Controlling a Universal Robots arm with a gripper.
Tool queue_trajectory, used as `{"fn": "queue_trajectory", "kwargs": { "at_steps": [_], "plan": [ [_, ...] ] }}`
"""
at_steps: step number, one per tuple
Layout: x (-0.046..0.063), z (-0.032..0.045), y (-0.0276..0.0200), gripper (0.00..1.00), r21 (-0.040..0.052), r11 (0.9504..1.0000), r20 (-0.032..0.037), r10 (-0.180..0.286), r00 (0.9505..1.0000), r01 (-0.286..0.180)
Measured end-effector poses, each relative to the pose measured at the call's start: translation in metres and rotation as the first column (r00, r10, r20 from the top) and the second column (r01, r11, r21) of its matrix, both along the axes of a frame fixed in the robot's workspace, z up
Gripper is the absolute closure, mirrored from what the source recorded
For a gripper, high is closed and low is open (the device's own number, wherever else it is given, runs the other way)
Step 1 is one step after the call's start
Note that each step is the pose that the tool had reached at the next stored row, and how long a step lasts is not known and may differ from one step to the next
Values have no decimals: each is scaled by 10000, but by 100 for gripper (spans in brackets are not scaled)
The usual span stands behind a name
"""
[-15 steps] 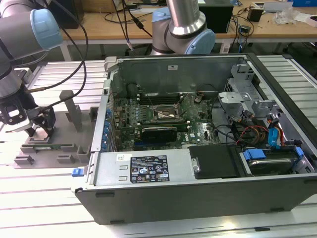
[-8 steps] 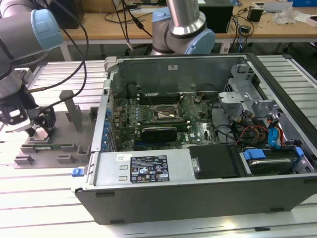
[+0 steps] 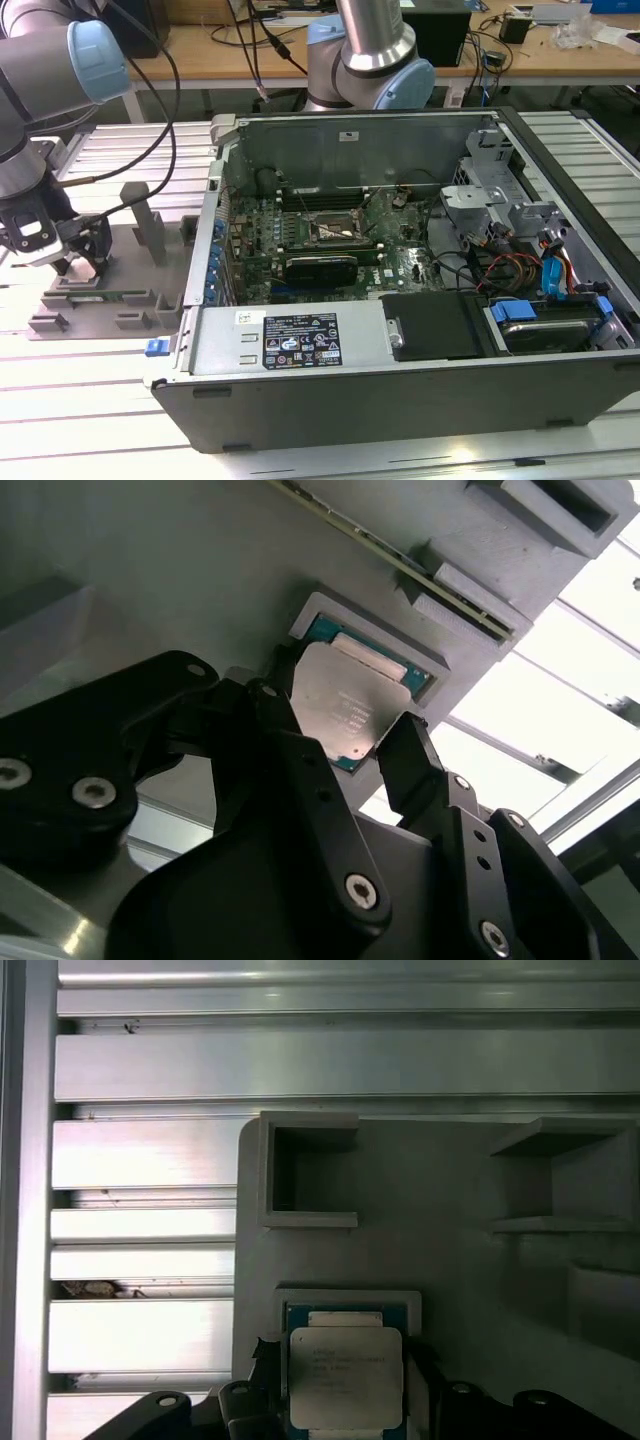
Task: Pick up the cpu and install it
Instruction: 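Pick up the cpu and move it towards the insertion slot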
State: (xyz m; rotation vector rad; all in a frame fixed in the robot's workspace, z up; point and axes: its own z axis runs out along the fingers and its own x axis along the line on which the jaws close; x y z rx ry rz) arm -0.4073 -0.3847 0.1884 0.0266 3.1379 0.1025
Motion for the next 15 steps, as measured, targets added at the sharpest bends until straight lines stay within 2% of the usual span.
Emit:
{"fn": "queue_trajectory", "kwargs": {
  "at_steps": [13, 14, 15],
  "plan": [
    [15, 14, 0, 40, 0, 10000, -6, 0, 10000, 0],
    [15, 14, 0, 46, 0, 10000, -6, 0, 10000, 0],
    [15, 14, 0, 46, 1, 10000, -5, 0, 10000, 0]
  ]
}}
